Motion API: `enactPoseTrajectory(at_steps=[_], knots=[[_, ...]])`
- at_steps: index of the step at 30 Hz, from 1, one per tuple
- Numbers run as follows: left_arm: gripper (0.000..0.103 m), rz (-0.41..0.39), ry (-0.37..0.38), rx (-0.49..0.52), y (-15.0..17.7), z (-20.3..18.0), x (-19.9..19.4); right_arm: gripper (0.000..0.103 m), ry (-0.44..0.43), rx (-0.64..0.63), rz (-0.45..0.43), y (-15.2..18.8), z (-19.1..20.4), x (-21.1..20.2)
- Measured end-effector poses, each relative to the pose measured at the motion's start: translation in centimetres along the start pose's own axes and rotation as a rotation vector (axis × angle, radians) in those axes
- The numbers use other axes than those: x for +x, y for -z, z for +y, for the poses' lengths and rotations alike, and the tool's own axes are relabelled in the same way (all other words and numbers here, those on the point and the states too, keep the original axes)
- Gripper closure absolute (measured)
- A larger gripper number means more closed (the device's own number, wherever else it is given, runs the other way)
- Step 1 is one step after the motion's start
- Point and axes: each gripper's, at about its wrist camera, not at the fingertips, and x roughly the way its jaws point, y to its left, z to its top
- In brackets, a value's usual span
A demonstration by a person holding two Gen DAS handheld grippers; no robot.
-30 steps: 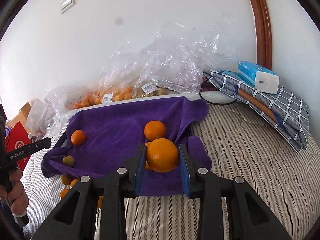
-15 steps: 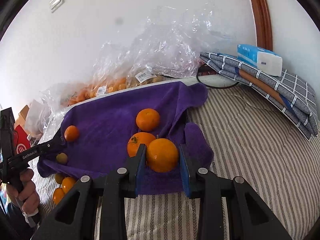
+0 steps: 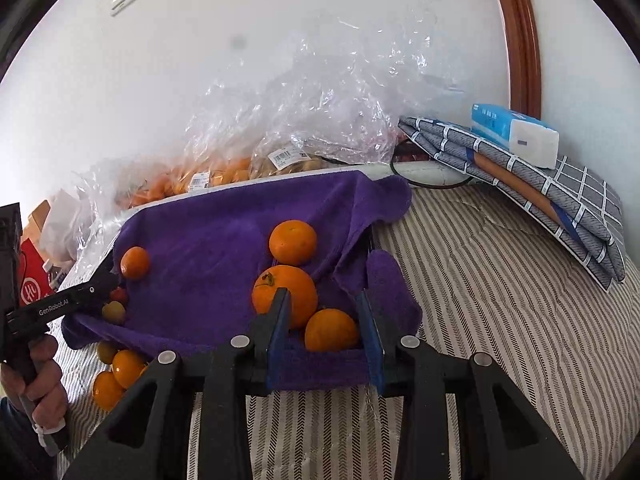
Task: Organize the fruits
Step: 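Lower the fruits onto the towel and open both grippers, then withdraw both grippers back toward the fruit cluster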
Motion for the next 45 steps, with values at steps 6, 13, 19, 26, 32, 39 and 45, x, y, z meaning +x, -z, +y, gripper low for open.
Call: enactPoseTrajectory(at_steps=[6, 13, 19, 26, 32, 39, 45], knots=[[0.079, -0.002, 0.0, -0.007, 0.0, 0.1, -0.1, 0.052, 0.028, 0.003, -0.031, 0.1, 0.0, -0.5], [0.066, -0.052, 0.002, -0.026, 0.3, 0.5, -1.5, 0.052, 0.051, -0.017, -0.081, -0.3, 0.1, -1.9], [0.064, -0.072, -0.026, -0.018, 1.1, 0.6, -2.9, 0.052, 0.042, 0.036, -0.034, -0.3, 0.6, -3.7], [0.061, -0.116, -0.022, 0.047, 3.6, 0.6, -6.2, 0.052, 0.023, -0.005, 0.011, 1.3, 3.0, -5.6], [0.061, -0.114, -0.021, 0.056, 5.5, 1.7, -8.4, 0.052, -0.005, -0.061, 0.022, 3.0, 5.7, -5.9], [0.061, -0.1, -0.069, -0.008, 5.9, 3.8, -9.1, 0.054, -0.055, -0.124, 0.058, 4.6, 8.9, -5.1], [0.061, -0.045, -0.069, -0.027, 5.9, 4.2, -8.0, 0.057, -0.117, -0.162, 0.132, 5.3, 10.5, -2.7]])
